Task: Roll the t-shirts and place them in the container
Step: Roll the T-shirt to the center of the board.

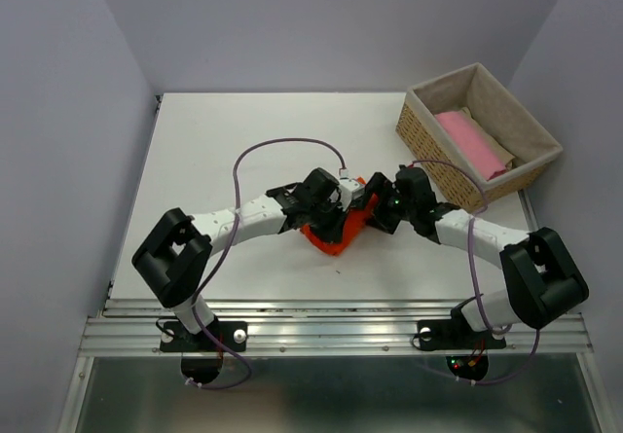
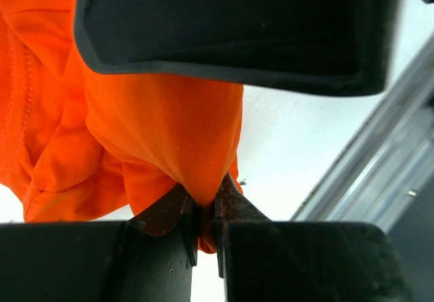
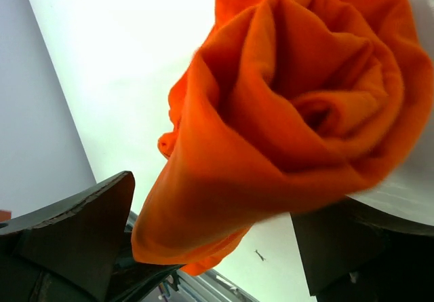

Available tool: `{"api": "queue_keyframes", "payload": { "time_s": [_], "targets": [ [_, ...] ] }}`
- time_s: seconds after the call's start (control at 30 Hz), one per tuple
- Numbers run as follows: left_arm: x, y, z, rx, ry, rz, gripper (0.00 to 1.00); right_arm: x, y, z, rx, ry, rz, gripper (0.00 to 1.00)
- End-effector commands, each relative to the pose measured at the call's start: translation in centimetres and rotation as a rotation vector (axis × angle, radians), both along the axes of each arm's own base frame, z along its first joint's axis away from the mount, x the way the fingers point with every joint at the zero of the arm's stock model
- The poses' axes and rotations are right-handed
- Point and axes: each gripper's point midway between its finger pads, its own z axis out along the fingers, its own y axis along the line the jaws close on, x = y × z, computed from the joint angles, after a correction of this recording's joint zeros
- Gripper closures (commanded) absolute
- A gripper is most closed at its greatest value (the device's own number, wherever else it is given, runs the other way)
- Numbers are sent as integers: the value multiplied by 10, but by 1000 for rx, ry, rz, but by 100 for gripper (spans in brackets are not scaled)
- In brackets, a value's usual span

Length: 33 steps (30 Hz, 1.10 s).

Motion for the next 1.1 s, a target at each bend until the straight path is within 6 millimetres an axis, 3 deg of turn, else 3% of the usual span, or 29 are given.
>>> {"api": "queue_keyframes", "payload": {
  "time_s": [0.0,0.2,0.43,0.5,0.53,0.67,0.77,1.07],
  "targets": [
    [-12,-18,40,-230,99,-108,100,16,-9,39,-43,-118,-45,2],
    [-19,-16,43,-345,230,-147,100,10,-26,62,-77,-167,-101,0],
    [-25,-18,27,-386,350,-161,100,7,-46,92,-123,-247,-159,3],
    [-26,-18,27,-420,387,-167,100,7,-49,96,-134,-268,-165,16],
    [-27,-17,24,-422,402,-166,100,6,-50,94,-149,-271,-154,33],
    [-33,-15,16,-436,469,-174,100,4,-50,79,-198,-249,-113,72],
    [-31,-13,7,-434,499,-154,100,2,-41,69,-192,-237,-49,82],
    [-25,-8,5,-453,526,-135,100,10,-18,34,-169,-175,54,84]
  ]
}}
